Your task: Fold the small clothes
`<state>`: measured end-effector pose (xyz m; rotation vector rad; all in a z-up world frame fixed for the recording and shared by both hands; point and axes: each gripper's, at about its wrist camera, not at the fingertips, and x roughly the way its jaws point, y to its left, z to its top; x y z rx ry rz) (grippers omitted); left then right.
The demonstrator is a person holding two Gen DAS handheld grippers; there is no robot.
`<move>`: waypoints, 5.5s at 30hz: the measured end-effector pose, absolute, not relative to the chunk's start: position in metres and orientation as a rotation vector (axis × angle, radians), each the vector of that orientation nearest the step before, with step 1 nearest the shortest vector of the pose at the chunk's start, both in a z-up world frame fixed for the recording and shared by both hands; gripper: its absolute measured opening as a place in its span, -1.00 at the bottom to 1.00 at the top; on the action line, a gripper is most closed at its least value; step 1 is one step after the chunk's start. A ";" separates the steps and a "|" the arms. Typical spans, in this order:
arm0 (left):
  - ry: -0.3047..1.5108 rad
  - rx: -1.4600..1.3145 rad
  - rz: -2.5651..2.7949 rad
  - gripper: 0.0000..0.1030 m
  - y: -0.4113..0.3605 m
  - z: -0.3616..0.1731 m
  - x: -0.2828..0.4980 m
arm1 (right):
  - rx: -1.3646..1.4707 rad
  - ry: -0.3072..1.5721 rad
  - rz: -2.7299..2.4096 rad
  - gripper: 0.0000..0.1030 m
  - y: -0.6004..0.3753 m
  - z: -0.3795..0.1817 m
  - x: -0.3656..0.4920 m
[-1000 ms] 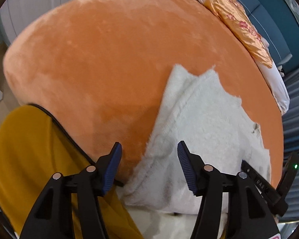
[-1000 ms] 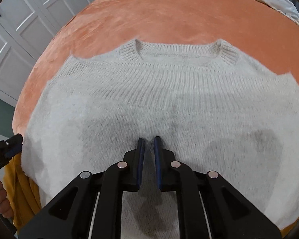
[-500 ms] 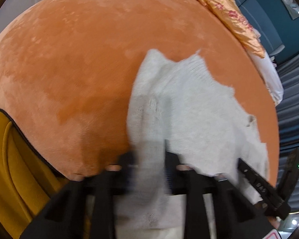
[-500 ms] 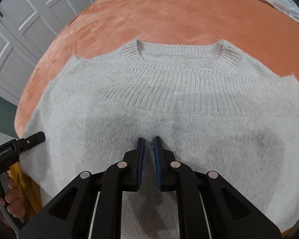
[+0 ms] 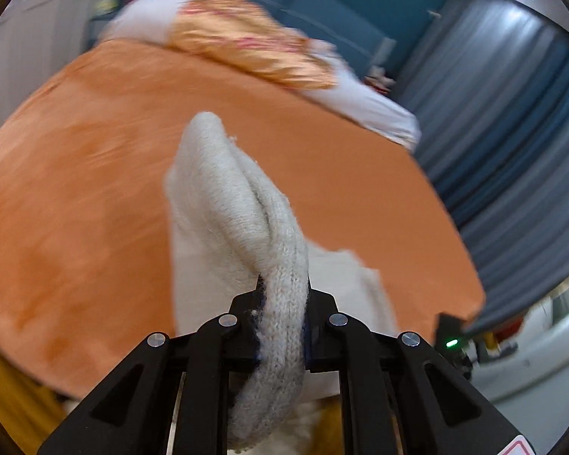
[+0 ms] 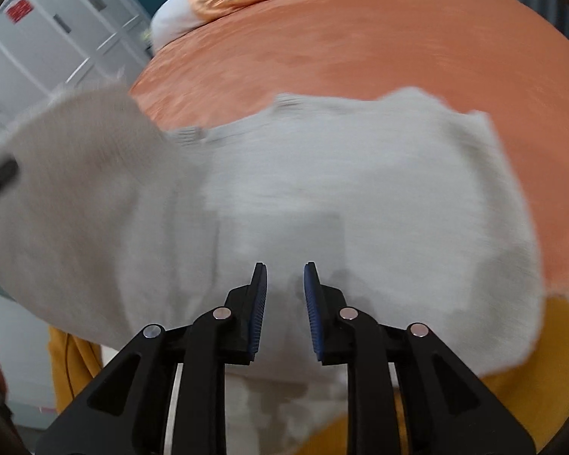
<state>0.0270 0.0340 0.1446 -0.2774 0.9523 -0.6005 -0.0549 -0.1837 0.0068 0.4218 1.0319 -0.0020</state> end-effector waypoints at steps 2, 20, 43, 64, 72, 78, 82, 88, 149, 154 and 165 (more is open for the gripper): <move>0.950 -0.239 -0.680 -0.79 -0.006 0.150 0.026 | 0.443 1.022 -0.032 -0.60 -0.202 0.008 -0.069; 1.174 0.107 -0.797 -0.36 -0.180 0.027 -0.009 | 0.594 0.928 -0.225 -0.48 -0.304 0.014 -0.152; 1.348 -0.033 -0.447 0.42 -0.020 0.009 -0.007 | 0.778 1.099 0.006 -0.39 -0.266 -0.019 -0.066; 1.352 0.085 -0.586 0.45 -0.039 0.021 -0.027 | 0.708 1.055 -0.011 -0.56 -0.294 -0.006 -0.079; 1.422 0.190 -0.514 0.44 -0.050 -0.014 -0.019 | 0.788 0.942 0.129 -0.56 -0.289 0.050 -0.086; 1.417 0.148 -0.434 -0.13 -0.028 -0.018 -0.010 | 0.699 0.886 0.124 -0.56 -0.281 0.056 -0.093; 1.491 0.105 -0.393 -0.22 -0.017 -0.040 -0.004 | 0.576 1.208 -0.060 -0.56 -0.280 -0.038 -0.080; 1.413 0.070 -0.461 -0.23 -0.010 -0.004 -0.010 | 0.530 1.112 -0.096 -0.28 -0.279 -0.004 -0.085; 1.172 0.234 -0.336 0.44 -0.093 0.011 -0.008 | 0.311 1.132 -0.139 -0.77 -0.263 -0.019 -0.092; 1.176 0.216 -0.335 0.45 -0.090 0.013 -0.008 | 0.425 1.086 -0.141 -0.52 -0.269 0.000 -0.093; 1.158 0.098 -0.308 0.43 -0.056 0.041 -0.005 | 0.525 1.029 -0.095 -0.39 -0.288 -0.005 -0.045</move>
